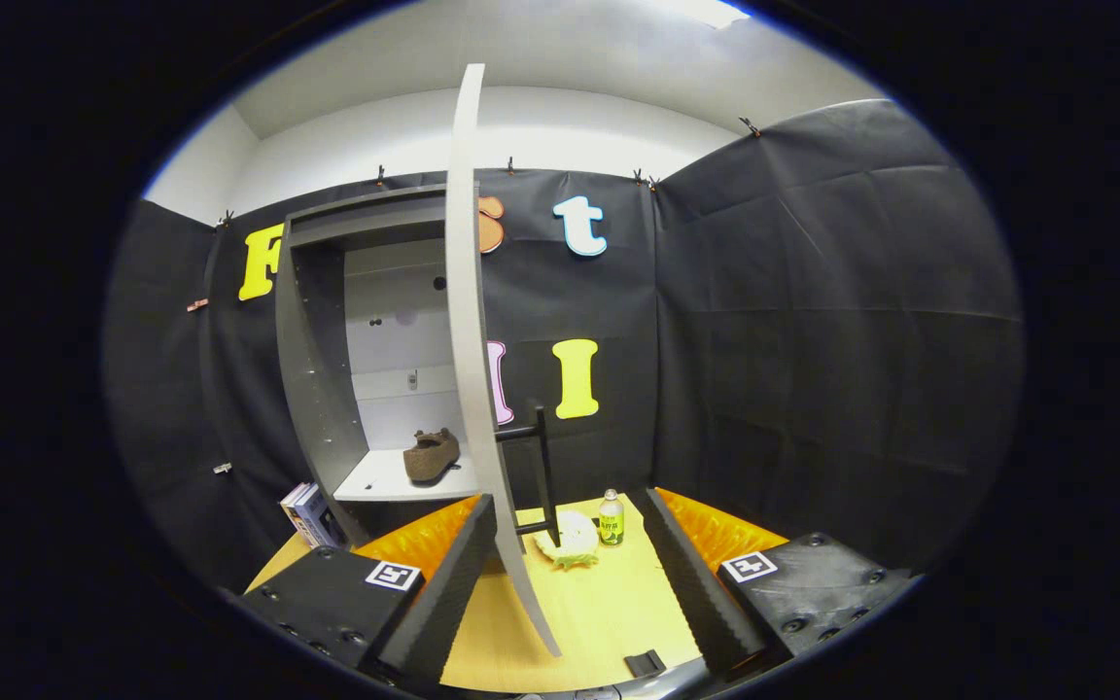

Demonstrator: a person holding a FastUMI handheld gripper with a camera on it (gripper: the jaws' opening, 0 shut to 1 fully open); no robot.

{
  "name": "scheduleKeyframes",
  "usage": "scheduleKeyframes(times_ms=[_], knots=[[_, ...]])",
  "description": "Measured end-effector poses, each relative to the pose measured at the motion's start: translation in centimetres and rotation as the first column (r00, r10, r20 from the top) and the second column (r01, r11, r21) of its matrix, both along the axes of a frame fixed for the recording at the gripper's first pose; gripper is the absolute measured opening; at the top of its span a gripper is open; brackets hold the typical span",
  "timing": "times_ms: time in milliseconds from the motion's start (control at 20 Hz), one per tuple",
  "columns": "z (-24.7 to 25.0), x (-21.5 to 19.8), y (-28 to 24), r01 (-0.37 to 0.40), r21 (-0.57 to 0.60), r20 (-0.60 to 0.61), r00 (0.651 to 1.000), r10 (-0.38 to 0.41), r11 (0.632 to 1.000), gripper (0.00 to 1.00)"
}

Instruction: Open the shoe cabinet door, grab the shoes and put them into the shoe cabinet, then close the shoe cabinet door.

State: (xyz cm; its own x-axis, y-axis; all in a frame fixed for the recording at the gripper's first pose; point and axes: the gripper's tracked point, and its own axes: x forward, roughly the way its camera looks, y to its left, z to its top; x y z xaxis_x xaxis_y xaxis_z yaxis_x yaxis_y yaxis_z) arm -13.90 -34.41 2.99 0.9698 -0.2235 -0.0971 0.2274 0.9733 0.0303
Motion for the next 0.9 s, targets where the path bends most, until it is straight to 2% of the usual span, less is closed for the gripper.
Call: scheduleKeyframes(times_ms=[550, 900], knots=[[-1.5, 4.2, -2.1, -0.080, 0.021, -0.055, 0.995, 0.081, 0.997, 0.97], [-1.5, 4.4, -1.4, -0.112, 0.066, -0.045, 0.992, 0.115, 0.992, 0.97]])
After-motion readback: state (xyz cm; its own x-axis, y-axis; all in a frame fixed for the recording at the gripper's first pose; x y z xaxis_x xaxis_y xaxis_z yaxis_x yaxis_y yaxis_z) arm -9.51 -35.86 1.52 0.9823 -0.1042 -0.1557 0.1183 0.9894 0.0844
